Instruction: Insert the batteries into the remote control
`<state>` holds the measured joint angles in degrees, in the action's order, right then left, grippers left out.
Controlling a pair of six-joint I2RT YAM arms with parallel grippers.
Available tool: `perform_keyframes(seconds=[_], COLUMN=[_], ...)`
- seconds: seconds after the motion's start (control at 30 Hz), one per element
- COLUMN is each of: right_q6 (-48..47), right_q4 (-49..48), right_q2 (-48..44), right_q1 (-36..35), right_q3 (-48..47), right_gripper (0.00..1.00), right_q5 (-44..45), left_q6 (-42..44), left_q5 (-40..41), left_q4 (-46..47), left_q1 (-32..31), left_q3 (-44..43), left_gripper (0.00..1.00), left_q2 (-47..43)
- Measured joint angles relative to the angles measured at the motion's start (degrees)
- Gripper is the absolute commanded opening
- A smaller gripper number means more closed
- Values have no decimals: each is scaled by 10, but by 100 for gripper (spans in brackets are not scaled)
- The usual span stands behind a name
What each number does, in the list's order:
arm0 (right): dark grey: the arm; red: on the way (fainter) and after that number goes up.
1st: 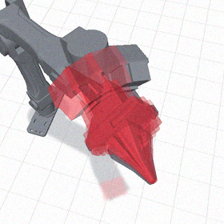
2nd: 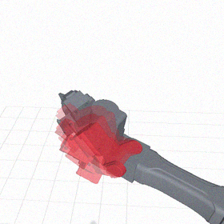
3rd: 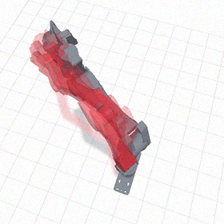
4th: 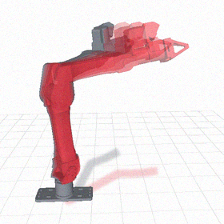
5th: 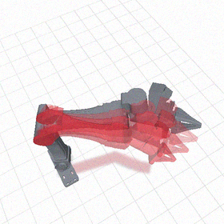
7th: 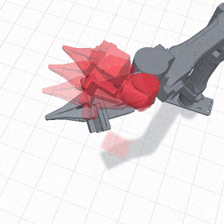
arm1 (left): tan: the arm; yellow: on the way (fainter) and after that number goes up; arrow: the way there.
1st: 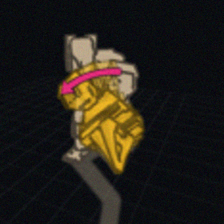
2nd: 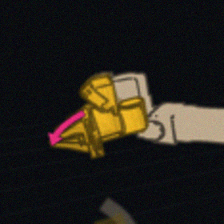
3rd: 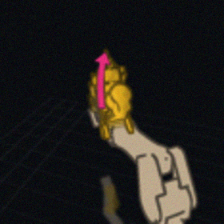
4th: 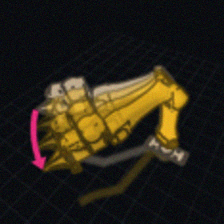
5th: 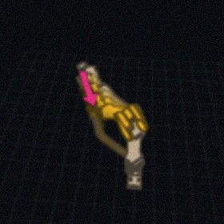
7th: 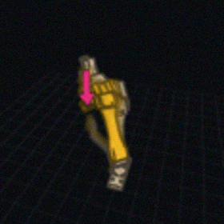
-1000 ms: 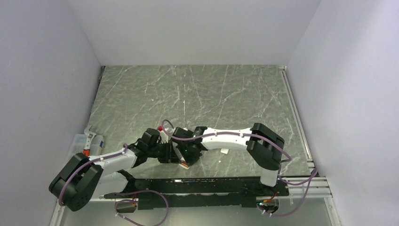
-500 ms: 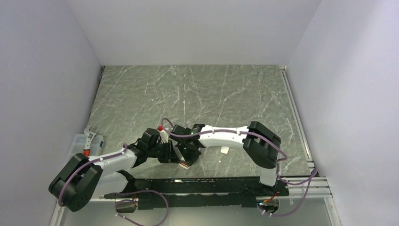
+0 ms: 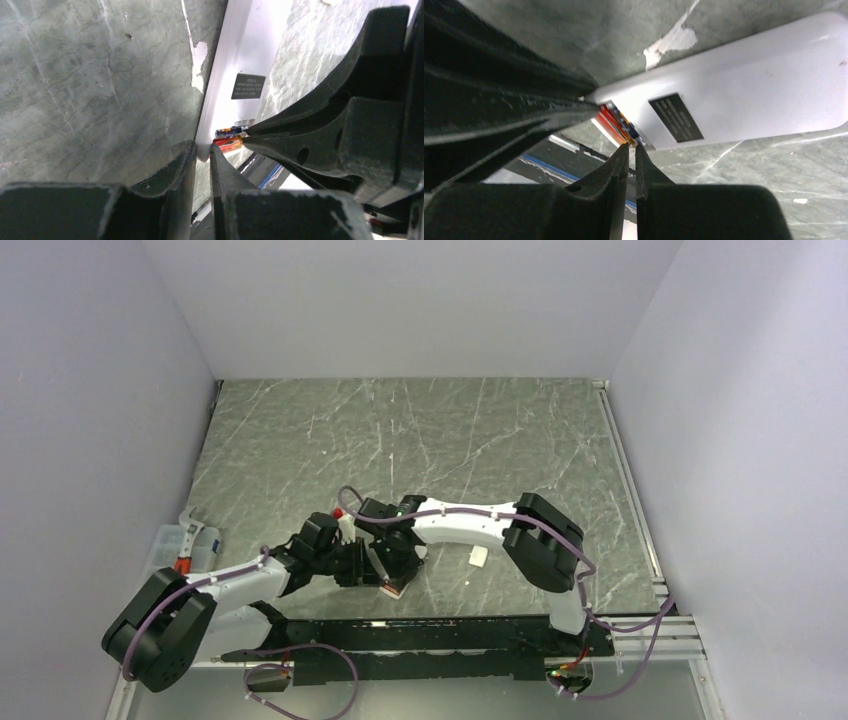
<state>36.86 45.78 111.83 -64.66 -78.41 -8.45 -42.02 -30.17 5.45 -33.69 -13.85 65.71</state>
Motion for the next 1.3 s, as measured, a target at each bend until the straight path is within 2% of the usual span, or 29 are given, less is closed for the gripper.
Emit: perform_keyframes(seconds=[0.23, 0.67, 1.13, 1.3], right_q6=[10, 9, 8, 2], right_q4=[-9, -12, -55, -89], right_q2=[26, 31, 9, 2], right_q1=[8, 14, 10, 11], right_q3=[-23, -28, -8, -6], right_gripper=[12, 12, 15, 17], right_q5=[-9, -24, 10, 47], left_q6=[-33, -2, 10, 11], left_q5=[8, -6, 12, 30], left_q4=[-9, -6, -73, -97], left_q1=[2, -7, -11, -11], left_q3=[5, 5, -23, -34], left_gripper=[20, 23, 26, 26], left_q2=[-17, -57, -92, -104])
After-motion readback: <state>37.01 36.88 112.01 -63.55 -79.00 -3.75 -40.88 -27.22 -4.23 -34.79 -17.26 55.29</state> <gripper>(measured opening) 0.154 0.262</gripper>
